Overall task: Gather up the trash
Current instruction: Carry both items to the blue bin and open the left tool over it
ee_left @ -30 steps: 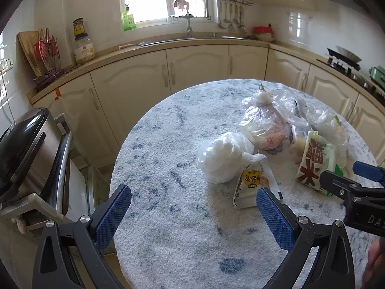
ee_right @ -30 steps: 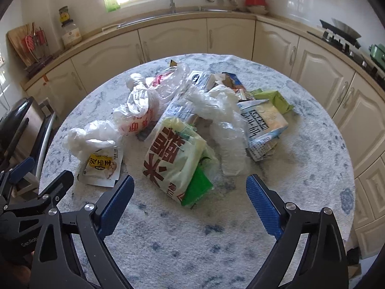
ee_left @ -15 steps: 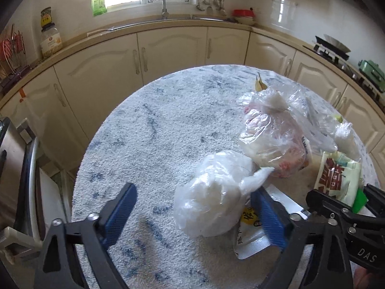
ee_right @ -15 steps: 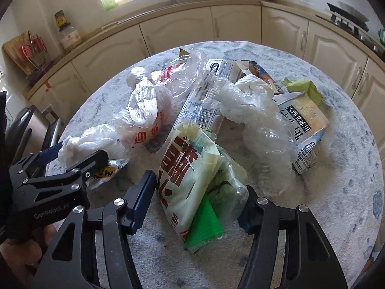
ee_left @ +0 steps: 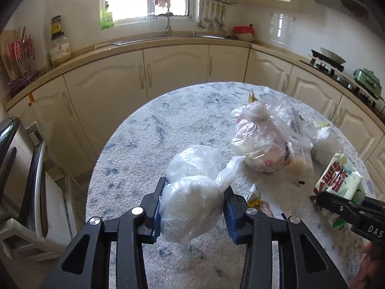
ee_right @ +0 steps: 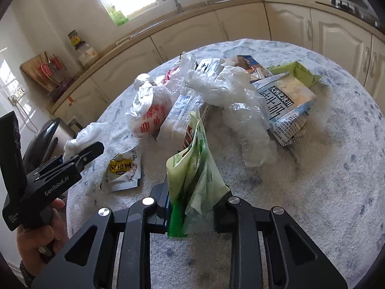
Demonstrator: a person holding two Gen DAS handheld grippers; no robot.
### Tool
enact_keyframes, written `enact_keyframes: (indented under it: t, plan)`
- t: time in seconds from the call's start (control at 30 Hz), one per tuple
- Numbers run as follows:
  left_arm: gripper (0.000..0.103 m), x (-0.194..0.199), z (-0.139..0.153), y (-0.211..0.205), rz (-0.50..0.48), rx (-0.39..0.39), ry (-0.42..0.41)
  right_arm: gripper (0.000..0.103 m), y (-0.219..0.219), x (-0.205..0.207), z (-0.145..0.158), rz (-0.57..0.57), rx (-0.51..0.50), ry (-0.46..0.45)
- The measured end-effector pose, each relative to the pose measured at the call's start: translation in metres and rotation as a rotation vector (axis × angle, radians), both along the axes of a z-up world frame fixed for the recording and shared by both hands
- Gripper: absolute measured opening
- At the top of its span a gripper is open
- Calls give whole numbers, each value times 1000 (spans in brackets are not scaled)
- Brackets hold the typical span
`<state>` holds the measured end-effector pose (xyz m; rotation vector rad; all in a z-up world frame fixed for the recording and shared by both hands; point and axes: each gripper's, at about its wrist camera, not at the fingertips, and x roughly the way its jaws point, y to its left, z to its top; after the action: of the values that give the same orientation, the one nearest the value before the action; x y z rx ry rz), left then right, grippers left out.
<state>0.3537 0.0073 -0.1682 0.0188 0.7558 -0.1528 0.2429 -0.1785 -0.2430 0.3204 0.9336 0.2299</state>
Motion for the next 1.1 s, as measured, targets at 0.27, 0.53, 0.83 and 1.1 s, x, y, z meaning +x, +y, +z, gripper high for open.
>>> enact_keyframes:
  t: [0.27,0.53,0.83,1.1]
  plan:
    - [39,-78,22,-35,-53,-29,-48,23,-24,-31,14,-22,51,-60]
    - [39,-115,27,-98,-164,-52,-15,23,-73,-67,18,-72,107,-75]
    - [39,-142,48,-209,-419,-51,-16,23,-186,-152,47,-292,63,-131]
    - [39,-178,19,-352,-755,-52,103,23,-311,-249,5,-627,-29,26]
